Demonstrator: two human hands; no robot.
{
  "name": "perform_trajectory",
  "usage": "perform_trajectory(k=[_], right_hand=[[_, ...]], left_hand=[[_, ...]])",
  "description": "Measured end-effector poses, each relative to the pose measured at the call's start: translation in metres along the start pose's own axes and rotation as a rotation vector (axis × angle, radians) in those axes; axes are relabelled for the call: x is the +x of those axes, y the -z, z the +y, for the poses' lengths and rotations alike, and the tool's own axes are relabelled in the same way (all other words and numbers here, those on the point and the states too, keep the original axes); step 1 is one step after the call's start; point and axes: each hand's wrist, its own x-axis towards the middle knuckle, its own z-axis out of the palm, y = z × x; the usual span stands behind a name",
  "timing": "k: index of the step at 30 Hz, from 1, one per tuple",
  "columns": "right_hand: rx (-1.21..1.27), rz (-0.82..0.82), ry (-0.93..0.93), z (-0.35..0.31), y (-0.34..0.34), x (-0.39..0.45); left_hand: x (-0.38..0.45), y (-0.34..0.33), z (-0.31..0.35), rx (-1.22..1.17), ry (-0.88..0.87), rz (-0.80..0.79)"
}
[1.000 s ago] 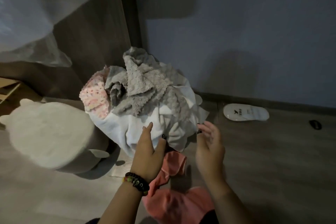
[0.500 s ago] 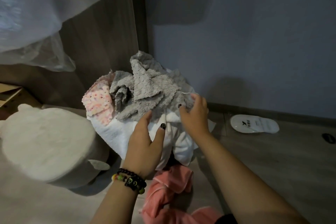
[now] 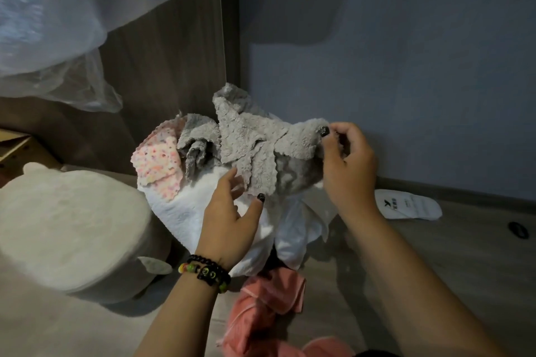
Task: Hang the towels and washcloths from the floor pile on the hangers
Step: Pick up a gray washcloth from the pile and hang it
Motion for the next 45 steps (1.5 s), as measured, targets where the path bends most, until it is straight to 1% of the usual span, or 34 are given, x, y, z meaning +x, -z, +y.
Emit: perform_trajectory(k=[2,5,7,9,11,12,14,16,19,21,22,24,25,26,28,30,32,33,34,36,39,40,41,43,45], right_hand=[[0.039,-0.01,0.021,-0.01,0.01,-0.003],[0.088,-0.034,0.042,-0.018,0.023,-0.01],[0.141,-0.083,0.024,-0.022,0.031,-0.012],[0.172,-0.229,-0.007,-0.028,0.038,-0.011],[0.177,-0.395,-0.014,-0.035,0.045,-0.008],[0.171,-0.445,-0.003,-0.038,0.048,-0.005],[0.145,-0.474,0.016,-0.044,0.055,0.004],[0.134,-0.459,0.013,-0.046,0.061,0.011],[0.152,-0.422,-0.055,-0.04,0.065,0.015],[0.119,-0.36,-0.121,-0.027,0.059,0.012],[0.081,-0.337,-0.161,-0.017,0.053,0.008],[-0.017,-0.374,-0.271,0.005,0.037,-0.012],[-0.05,-0.412,-0.328,0.016,0.03,-0.027],[-0.063,-0.438,-0.38,0.026,0.023,-0.042],[-0.014,-0.423,-0.461,0.036,0.013,-0.063],[0.038,-0.33,-0.466,0.039,0.002,-0.066],[-0.006,-0.223,-0.379,0.033,-0.013,-0.052],[-0.028,-0.178,-0.339,0.029,-0.023,-0.043],[-0.031,-0.148,-0.332,0.027,-0.035,-0.034],[0.001,-0.166,-0.421,0.031,-0.062,-0.022],[-0.133,-0.337,-0.601,0.056,-0.091,-0.028],[-0.159,-0.352,-0.636,0.063,-0.095,-0.033],[-0.14,-0.321,-0.644,0.067,-0.094,-0.037],[-0.011,-0.205,-0.614,0.063,-0.082,-0.043],[0.152,-0.061,-0.474,0.052,-0.059,-0.046]], left_hand=[[0.001,-0.006,0.0,0.026,-0.079,-0.026],[0.0,-0.014,0.002,0.104,-0.241,-0.073],[0.001,-0.018,0.005,0.103,-0.307,-0.113],[0.002,-0.022,0.009,0.055,-0.367,-0.151],[0.002,-0.024,0.013,-0.063,-0.393,-0.215],[0.002,-0.024,0.013,-0.125,-0.388,-0.244],[0.003,-0.023,0.012,-0.162,-0.336,-0.276],[0.004,-0.021,0.011,-0.152,-0.268,-0.293],[0.006,-0.014,0.011,-0.262,-0.208,-0.242],[0.008,-0.004,0.013,-0.424,-0.186,-0.222],[0.009,0.0,0.014,-0.547,-0.151,-0.232],[0.009,0.007,0.016,-0.764,-0.043,-0.275],[0.009,0.01,0.017,-0.828,0.008,-0.263],[0.01,0.014,0.017,-0.875,0.058,-0.215],[0.011,0.022,0.015,-0.916,0.15,-0.046],[0.01,0.029,0.014,-0.824,0.189,0.159],[0.008,0.033,0.016,-0.695,0.179,0.322],[0.007,0.034,0.015,-0.657,0.178,0.367],[0.005,0.035,0.015,-0.63,0.198,0.39],[0.003,0.037,0.015,-0.577,0.237,0.421],[0.0,0.042,0.013,-0.422,0.211,0.468],[-0.001,0.043,0.013,-0.373,0.196,0.482],[-0.003,0.044,0.014,-0.339,0.188,0.487],[-0.009,0.044,0.018,-0.243,0.143,0.457],[-0.017,0.04,0.019,-0.078,0.006,0.352]])
